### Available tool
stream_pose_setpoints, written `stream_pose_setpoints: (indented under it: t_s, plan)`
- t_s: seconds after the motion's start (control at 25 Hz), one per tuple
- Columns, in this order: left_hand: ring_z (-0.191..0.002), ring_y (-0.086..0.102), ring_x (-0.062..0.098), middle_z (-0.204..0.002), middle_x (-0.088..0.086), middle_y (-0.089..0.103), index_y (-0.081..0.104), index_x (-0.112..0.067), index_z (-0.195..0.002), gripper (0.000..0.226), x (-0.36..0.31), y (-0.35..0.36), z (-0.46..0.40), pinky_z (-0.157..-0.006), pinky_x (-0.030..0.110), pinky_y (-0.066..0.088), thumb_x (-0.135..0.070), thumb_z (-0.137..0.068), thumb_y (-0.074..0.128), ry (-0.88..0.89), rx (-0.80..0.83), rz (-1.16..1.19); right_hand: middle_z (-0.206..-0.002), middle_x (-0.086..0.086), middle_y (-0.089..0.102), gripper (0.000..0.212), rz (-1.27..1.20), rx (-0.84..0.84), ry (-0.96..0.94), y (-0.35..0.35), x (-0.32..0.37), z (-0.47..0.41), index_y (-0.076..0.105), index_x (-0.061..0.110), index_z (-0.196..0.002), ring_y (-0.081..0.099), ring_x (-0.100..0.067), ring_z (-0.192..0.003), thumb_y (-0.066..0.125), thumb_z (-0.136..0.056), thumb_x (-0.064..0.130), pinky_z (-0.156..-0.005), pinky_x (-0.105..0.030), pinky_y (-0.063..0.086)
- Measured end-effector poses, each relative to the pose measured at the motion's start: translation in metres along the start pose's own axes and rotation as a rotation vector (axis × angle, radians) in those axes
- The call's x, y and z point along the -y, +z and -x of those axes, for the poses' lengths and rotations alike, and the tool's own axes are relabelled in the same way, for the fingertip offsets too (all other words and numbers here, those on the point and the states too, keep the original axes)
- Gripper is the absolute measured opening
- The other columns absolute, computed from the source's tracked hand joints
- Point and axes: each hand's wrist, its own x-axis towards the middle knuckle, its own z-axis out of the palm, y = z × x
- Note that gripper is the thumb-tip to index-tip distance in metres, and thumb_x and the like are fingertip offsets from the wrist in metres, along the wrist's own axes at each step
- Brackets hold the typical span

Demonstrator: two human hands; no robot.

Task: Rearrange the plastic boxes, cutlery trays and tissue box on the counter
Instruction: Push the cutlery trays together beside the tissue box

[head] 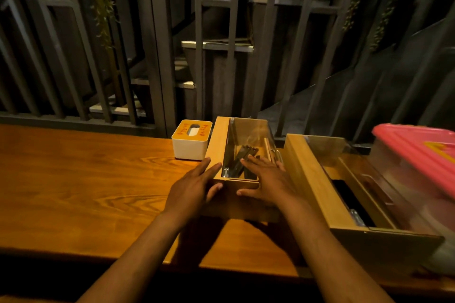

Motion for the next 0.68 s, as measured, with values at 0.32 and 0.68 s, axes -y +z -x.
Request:
stream_pose_setpoints:
  t_s: [0.32,0.68]
  plan:
    - [-0.136,0.043,0.024,-0.163,-0.004,0.016,0.022,-0.041,-0.150,0.057,0.027,0.016,-0.049,-0.091,0.038,0.053,-0.053,-0.097,0.039,-0.016,0.022,0.043,-0.161,0.011,0.015,0.089,-0.012,-0.017,0.030,0.010,-0.005,-0.059,0.018,0.044,-0.148,0.008,-0.018,-0.149,0.062,-0.074,0.067,-0.119,-0.049,0.003]
    - [-0.134,0.045,0.026,-0.163,0.001,0.018,0.023,-0.037,-0.150,0.059,0.029,0.028,-0.053,-0.093,0.039,0.050,-0.055,-0.096,0.035,-0.001,-0.006,0.010,-0.162,0.008,0.015,0.090,0.004,-0.016,0.055,0.010,-0.007,-0.063,0.017,0.045,-0.148,0.006,-0.022,-0.150,0.064,-0.074,0.066,-0.120,-0.053,0.005]
